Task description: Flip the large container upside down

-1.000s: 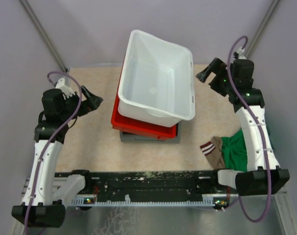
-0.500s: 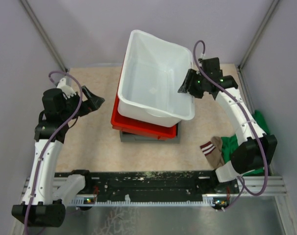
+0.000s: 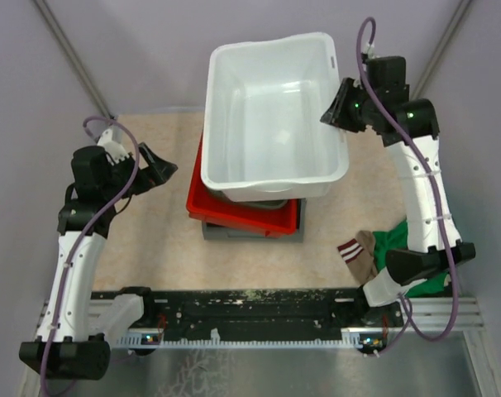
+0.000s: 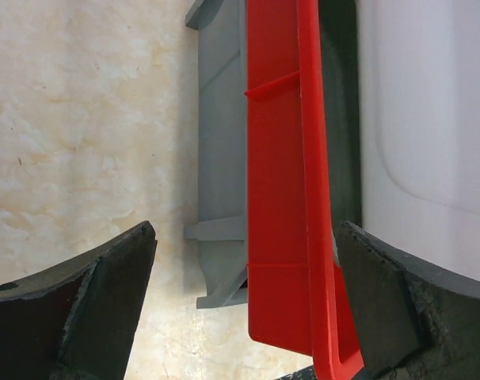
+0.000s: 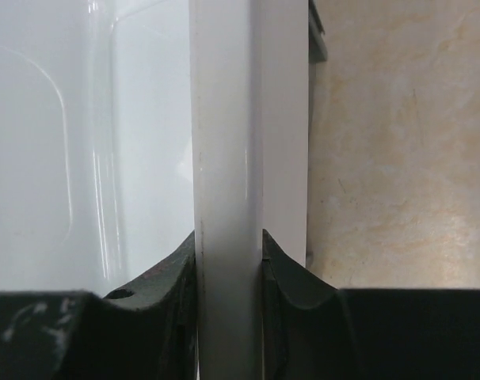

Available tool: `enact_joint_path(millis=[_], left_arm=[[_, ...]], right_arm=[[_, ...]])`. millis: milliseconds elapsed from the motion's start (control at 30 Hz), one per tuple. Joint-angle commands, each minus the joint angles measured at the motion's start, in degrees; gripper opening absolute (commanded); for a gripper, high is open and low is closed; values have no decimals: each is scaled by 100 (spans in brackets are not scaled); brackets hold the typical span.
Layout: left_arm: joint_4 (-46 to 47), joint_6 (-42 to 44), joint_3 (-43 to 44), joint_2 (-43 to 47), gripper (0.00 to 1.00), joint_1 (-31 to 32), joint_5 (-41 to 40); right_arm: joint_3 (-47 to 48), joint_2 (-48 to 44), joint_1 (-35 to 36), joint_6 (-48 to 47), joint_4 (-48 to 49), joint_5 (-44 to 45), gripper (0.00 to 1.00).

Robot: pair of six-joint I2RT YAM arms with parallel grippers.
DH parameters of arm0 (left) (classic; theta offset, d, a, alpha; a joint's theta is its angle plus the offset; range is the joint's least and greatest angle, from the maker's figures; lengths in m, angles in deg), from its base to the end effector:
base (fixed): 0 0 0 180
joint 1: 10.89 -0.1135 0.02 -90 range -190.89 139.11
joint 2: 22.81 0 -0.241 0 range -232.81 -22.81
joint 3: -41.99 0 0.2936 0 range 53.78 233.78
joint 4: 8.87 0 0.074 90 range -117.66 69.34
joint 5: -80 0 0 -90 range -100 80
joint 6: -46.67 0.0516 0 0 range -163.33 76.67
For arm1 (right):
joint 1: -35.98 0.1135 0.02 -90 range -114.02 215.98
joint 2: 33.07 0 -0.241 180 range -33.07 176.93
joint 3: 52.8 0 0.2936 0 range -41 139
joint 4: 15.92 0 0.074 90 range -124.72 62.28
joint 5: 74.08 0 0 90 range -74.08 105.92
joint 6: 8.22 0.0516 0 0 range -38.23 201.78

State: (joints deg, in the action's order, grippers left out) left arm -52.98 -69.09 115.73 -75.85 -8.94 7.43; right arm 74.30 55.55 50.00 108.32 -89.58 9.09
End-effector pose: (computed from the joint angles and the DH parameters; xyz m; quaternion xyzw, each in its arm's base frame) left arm 0.2622 -0.0244 0.3609 -0.0890 0.8256 -0.2529 0.4965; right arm 0.3346 0.0899 0.4650 0.0694 0.8839 0.2089 0.4127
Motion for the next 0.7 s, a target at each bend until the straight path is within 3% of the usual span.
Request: enact_joint_path(millis=[0,100,233,367,433,567,667], left_arm=[[-275,161,587,-211,100,13,-100],[-784,373,1245,-492,100,12,-291],[-1153,579,2073,-660,100,40,-602],[-1587,540,2795,-966,97,289,-633],[-1603,443,3114,-1104,96,699,-663],[-1679,308,3901,-1707,96,2479,-1513],[-1742,397,4458,-2386,98,3636,-1991]], right_arm=[[1631,91,-289,18,-132,490,0],[1870,-97,-1088,114,-170,442,0],[1454,-569,-2109,83,-98,450,0],[1109,-877,-2229,-367,-342,1701,0],[812,-1031,-2228,-589,-369,2317,0],[303,-1250,-2160,-1061,-252,3098,0],[141,-1281,-2132,-1247,-167,3208,0]])
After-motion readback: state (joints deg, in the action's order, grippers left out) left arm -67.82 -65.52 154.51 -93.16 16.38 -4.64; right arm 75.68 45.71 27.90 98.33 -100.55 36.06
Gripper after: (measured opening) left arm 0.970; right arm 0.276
